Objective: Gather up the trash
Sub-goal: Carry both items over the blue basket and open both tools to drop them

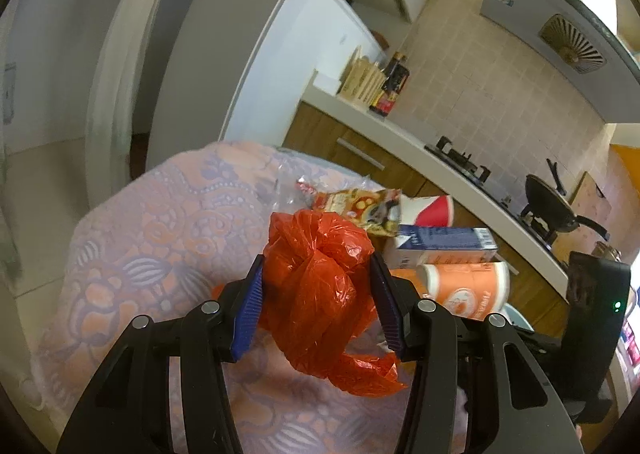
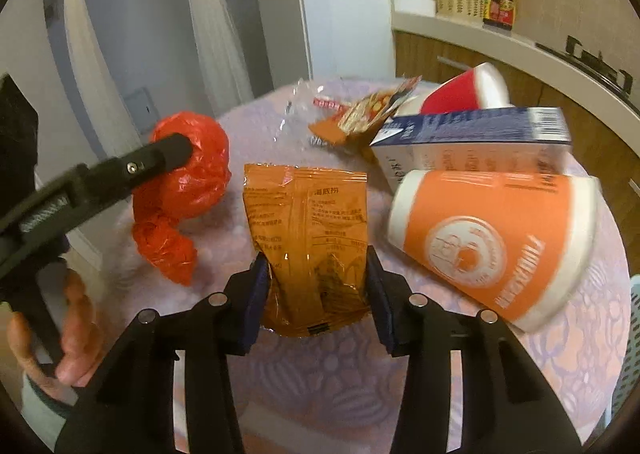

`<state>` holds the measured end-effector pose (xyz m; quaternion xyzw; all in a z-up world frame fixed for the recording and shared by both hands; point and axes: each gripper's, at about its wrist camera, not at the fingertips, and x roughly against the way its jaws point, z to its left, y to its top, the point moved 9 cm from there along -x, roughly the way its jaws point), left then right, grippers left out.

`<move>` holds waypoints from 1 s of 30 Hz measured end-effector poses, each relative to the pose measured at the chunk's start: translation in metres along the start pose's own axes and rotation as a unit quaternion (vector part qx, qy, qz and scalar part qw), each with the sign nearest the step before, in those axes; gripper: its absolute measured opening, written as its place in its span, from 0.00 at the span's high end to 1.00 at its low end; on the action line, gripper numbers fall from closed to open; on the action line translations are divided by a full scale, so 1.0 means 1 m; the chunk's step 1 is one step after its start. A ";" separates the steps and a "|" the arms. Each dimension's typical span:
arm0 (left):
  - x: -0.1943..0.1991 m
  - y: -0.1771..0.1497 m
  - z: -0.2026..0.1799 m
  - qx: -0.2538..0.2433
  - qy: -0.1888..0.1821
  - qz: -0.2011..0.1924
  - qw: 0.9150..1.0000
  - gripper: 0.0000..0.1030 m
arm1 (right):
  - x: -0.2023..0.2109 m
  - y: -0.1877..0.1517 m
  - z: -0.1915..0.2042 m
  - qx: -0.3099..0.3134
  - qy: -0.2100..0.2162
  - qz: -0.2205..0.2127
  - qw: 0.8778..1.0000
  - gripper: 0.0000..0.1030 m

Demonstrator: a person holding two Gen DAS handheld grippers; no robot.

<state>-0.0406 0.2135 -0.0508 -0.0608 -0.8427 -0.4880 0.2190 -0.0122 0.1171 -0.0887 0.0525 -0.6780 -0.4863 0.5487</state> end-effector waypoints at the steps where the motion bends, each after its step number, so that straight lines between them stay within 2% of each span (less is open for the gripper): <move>1: 0.003 0.002 -0.005 -0.003 -0.004 -0.001 1.000 0.53 | 0.012 0.002 -0.004 -0.002 -0.004 -0.013 1.000 0.59; 4: 0.012 0.008 -0.030 -0.025 -0.019 -0.009 0.999 0.53 | 0.046 0.008 -0.021 -0.015 -0.015 -0.043 0.999 0.59; 7: 0.013 0.008 -0.069 -0.042 -0.054 -0.005 0.998 0.53 | 0.077 0.013 -0.051 -0.031 -0.035 -0.069 0.997 0.59; 12: 0.000 -0.004 -0.144 -0.087 -0.100 0.015 0.991 0.53 | 0.131 0.002 -0.110 -0.062 -0.096 -0.101 0.988 0.59; 20: -0.044 -0.045 -0.270 -0.155 -0.167 0.063 0.972 0.53 | 0.201 -0.040 -0.217 -0.119 -0.198 -0.125 0.965 0.59; 24: -0.076 -0.067 -0.322 -0.175 -0.180 0.092 0.964 0.53 | 0.216 -0.063 -0.270 -0.169 -0.219 -0.127 0.953 0.59; 30: -0.116 -0.108 -0.392 -0.208 -0.206 0.135 0.946 0.53 | 0.222 -0.104 -0.340 -0.250 -0.232 -0.109 0.934 0.59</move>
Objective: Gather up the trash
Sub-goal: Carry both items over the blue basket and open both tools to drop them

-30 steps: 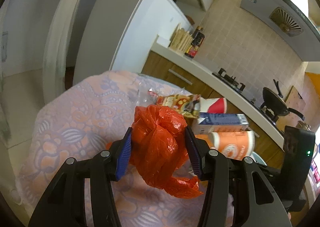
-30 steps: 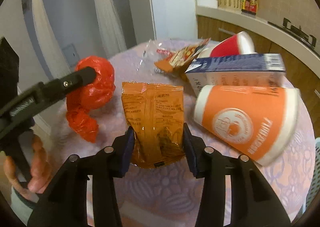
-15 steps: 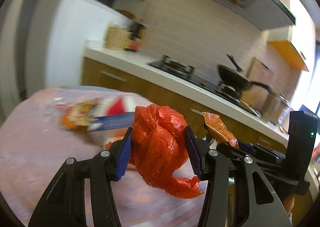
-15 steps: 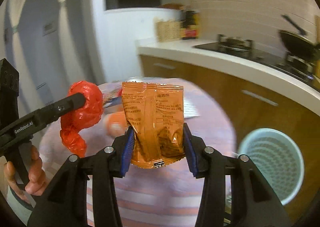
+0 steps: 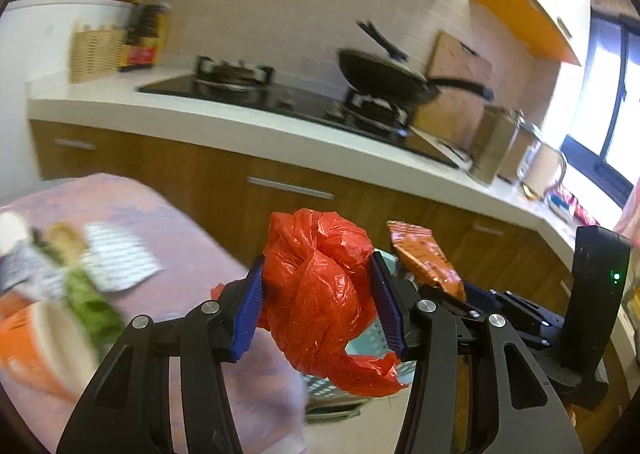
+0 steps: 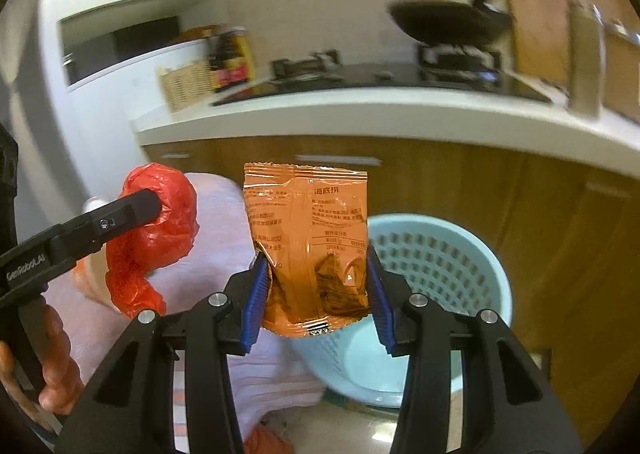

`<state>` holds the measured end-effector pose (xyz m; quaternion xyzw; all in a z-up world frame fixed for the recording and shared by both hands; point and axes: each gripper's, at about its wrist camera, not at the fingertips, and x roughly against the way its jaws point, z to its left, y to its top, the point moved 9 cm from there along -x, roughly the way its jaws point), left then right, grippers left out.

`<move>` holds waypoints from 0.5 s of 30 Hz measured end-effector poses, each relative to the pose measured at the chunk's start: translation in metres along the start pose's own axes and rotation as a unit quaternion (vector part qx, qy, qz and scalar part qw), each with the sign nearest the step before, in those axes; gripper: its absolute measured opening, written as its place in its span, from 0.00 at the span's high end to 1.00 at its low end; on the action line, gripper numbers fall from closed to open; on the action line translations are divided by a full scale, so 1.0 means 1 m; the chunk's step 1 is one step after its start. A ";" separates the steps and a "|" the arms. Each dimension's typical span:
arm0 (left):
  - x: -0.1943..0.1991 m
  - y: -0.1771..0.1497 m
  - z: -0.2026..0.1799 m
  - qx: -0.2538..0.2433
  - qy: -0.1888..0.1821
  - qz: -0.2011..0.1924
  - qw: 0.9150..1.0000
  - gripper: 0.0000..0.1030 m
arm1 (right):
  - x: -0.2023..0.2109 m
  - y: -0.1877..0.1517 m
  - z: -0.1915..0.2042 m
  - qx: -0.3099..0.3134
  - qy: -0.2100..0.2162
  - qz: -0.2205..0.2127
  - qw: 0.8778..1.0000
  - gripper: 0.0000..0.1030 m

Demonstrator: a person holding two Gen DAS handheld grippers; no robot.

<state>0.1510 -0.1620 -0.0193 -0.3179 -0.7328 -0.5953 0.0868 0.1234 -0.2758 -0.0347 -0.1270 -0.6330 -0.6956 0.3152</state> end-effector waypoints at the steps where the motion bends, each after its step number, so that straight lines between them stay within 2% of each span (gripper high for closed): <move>1: -0.013 -0.001 -0.007 -0.003 -0.005 0.008 1.000 0.53 | -0.005 -0.003 -0.009 -0.007 -0.008 0.007 1.000 0.59; 7: -0.077 -0.009 -0.020 0.011 -0.023 0.062 0.998 0.53 | -0.042 -0.021 -0.051 -0.047 -0.035 0.061 0.996 0.57; 10: -0.105 -0.014 -0.016 0.024 -0.025 0.089 0.995 0.52 | -0.061 -0.031 -0.064 -0.070 -0.049 0.096 0.992 0.51; 11: -0.113 -0.016 -0.016 0.024 -0.024 0.097 0.995 0.52 | -0.068 -0.037 -0.070 -0.080 -0.051 0.116 0.989 0.42; 12: -0.117 -0.017 -0.017 0.022 -0.023 0.102 0.994 0.51 | -0.072 -0.040 -0.073 -0.086 -0.052 0.126 0.987 0.40; 15: -0.131 -0.022 -0.014 0.020 -0.015 0.114 0.993 0.42 | -0.080 -0.049 -0.081 -0.091 -0.057 0.145 0.984 0.38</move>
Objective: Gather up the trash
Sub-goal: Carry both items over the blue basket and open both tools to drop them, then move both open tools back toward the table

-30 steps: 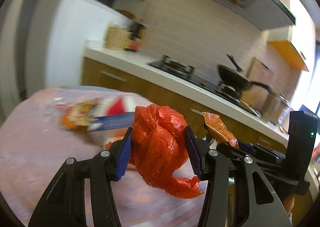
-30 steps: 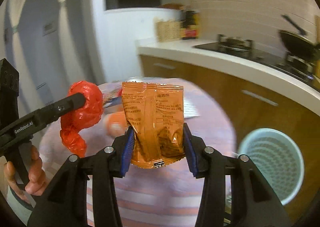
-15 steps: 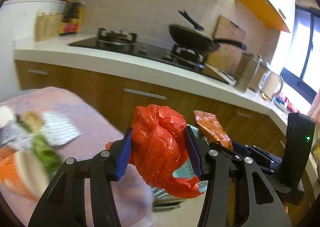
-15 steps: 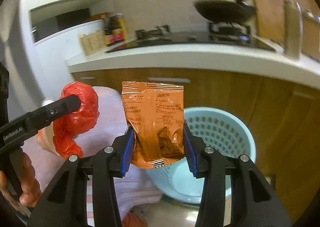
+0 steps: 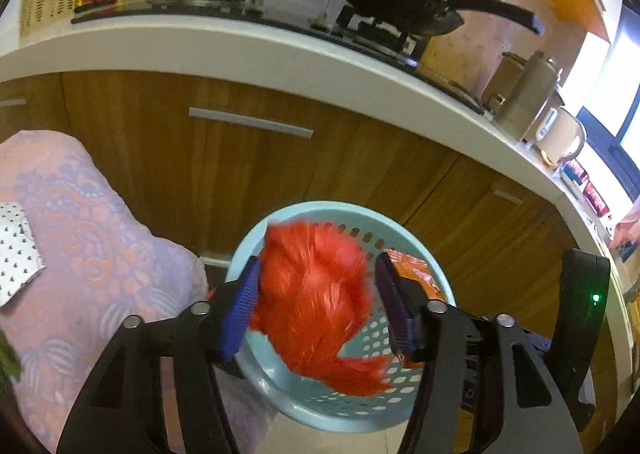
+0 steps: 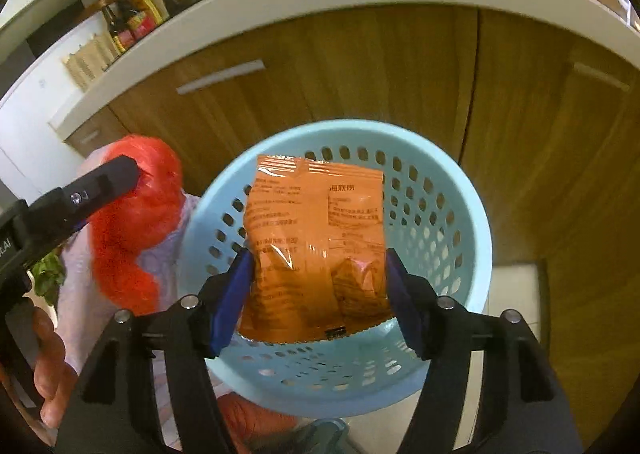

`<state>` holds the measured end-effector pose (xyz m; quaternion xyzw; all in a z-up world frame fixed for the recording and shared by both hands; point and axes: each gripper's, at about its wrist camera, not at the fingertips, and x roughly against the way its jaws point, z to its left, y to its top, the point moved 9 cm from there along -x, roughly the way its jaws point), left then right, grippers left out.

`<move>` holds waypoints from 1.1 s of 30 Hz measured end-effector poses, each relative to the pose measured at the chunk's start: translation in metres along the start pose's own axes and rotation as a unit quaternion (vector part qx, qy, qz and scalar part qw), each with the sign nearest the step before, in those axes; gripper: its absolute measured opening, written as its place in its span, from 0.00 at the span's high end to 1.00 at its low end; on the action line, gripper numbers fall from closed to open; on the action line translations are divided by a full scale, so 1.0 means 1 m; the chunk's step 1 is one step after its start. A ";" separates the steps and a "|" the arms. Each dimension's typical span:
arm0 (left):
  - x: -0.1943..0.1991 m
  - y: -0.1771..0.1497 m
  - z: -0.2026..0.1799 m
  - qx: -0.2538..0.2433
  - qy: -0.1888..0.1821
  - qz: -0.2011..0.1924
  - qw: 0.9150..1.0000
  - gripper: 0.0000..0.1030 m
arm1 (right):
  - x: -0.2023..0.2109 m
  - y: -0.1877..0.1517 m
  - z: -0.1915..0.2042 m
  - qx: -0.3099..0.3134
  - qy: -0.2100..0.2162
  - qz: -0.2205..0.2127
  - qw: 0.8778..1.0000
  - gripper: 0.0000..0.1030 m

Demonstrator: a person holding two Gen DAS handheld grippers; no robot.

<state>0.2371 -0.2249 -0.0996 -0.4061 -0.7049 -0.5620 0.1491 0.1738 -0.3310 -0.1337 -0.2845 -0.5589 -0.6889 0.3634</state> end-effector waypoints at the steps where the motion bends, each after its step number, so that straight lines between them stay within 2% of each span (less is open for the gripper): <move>1: -0.004 0.000 0.000 0.001 -0.001 0.005 1.000 0.39 | -0.001 -0.002 -0.003 -0.001 0.000 0.003 1.000 0.36; 3: -0.010 -0.001 0.002 0.004 0.003 0.014 1.000 0.34 | -0.004 -0.002 -0.006 -0.008 0.006 0.009 1.000 0.34; 9: -0.012 -0.008 0.005 0.011 -0.003 0.024 1.000 0.34 | -0.002 -0.006 -0.013 -0.018 0.003 0.015 1.000 0.34; 15: 0.007 -0.011 0.000 -0.006 -0.002 0.006 1.000 0.34 | 0.012 -0.006 0.000 -0.011 0.010 0.005 1.000 0.34; 21: 0.045 -0.008 -0.006 -0.021 -0.004 -0.029 0.999 0.34 | 0.031 -0.002 0.026 0.006 0.019 -0.017 1.000 0.34; 24: 0.073 -0.006 -0.004 -0.024 -0.005 -0.055 0.998 0.30 | 0.041 -0.002 0.043 0.018 0.031 -0.027 0.999 0.34; 33: 0.161 -0.008 0.025 -0.013 0.017 -0.125 0.992 0.29 | 0.065 -0.009 0.121 0.090 0.070 -0.053 0.992 0.34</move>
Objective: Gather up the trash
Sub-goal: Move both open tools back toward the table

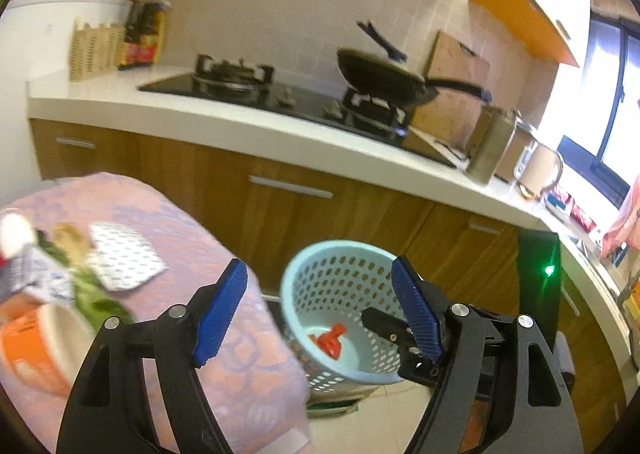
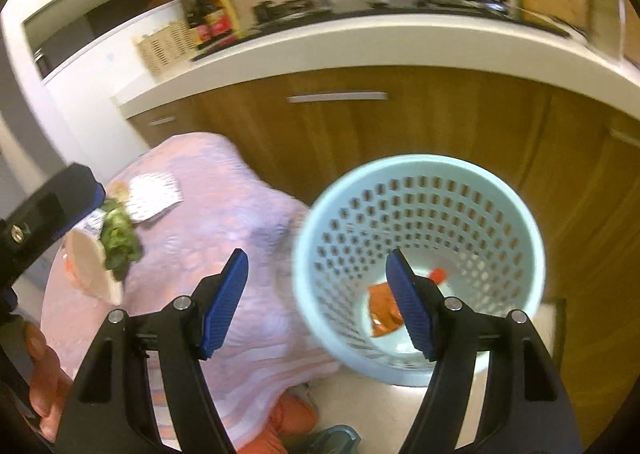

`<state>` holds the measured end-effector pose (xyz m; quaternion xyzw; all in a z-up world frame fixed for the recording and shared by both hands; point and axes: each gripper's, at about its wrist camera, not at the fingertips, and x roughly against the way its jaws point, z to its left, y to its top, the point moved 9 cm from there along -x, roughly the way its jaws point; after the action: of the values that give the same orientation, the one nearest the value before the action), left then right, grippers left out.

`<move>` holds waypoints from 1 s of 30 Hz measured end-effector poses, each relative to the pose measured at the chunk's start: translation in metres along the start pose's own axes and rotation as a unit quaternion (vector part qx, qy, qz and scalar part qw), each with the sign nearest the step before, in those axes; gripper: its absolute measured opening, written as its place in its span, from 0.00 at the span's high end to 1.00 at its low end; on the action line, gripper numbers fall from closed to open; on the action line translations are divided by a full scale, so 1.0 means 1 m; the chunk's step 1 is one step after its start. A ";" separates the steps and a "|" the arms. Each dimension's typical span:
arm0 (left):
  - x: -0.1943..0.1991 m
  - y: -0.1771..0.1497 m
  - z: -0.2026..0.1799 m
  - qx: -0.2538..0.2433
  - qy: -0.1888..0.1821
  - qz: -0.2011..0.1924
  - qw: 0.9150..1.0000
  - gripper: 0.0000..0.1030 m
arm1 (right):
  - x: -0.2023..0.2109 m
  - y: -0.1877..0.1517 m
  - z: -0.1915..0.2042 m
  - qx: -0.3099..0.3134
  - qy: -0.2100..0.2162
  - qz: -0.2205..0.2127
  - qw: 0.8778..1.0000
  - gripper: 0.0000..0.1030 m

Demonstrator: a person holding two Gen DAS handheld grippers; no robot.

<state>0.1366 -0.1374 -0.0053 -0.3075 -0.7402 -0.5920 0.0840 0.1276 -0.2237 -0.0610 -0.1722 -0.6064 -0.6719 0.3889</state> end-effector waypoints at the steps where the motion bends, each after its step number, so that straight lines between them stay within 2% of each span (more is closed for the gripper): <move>1: 0.011 0.003 0.007 0.003 0.007 -0.009 1.000 0.29 | 0.000 0.000 0.011 0.010 0.005 -0.001 1.000 0.34; 7: 0.068 0.010 0.052 0.022 0.051 -0.052 0.997 0.29 | -0.002 -0.002 0.067 0.059 0.032 -0.006 0.998 0.34; 12: 0.115 0.007 0.106 0.053 0.094 -0.075 0.991 0.29 | -0.006 -0.005 0.109 0.089 0.057 -0.007 0.994 0.34; 16: 0.155 -0.003 0.167 0.100 0.145 -0.095 0.980 0.29 | -0.012 -0.004 0.136 0.112 0.066 -0.014 0.991 0.34; 18: 0.168 -0.008 0.193 0.102 0.175 -0.099 0.974 0.29 | -0.018 -0.002 0.149 0.124 0.073 -0.020 0.989 0.34; 22: 0.176 -0.024 0.248 0.057 0.259 -0.056 0.963 0.26 | -0.038 0.000 0.164 0.128 0.080 -0.019 0.988 0.34; 25: 0.167 -0.038 0.276 0.025 0.286 -0.011 0.958 0.27 | -0.055 -0.004 0.167 0.118 0.088 -0.002 0.989 0.34; 30: 0.144 -0.048 0.296 -0.003 0.280 0.030 0.959 0.28 | -0.076 -0.008 0.175 0.108 0.085 0.016 0.990 0.34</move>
<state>0.0661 0.1832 -0.0589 -0.1514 -0.6754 -0.6542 0.3048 0.1285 -0.0342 -0.0840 -0.0812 -0.6376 -0.6080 0.4659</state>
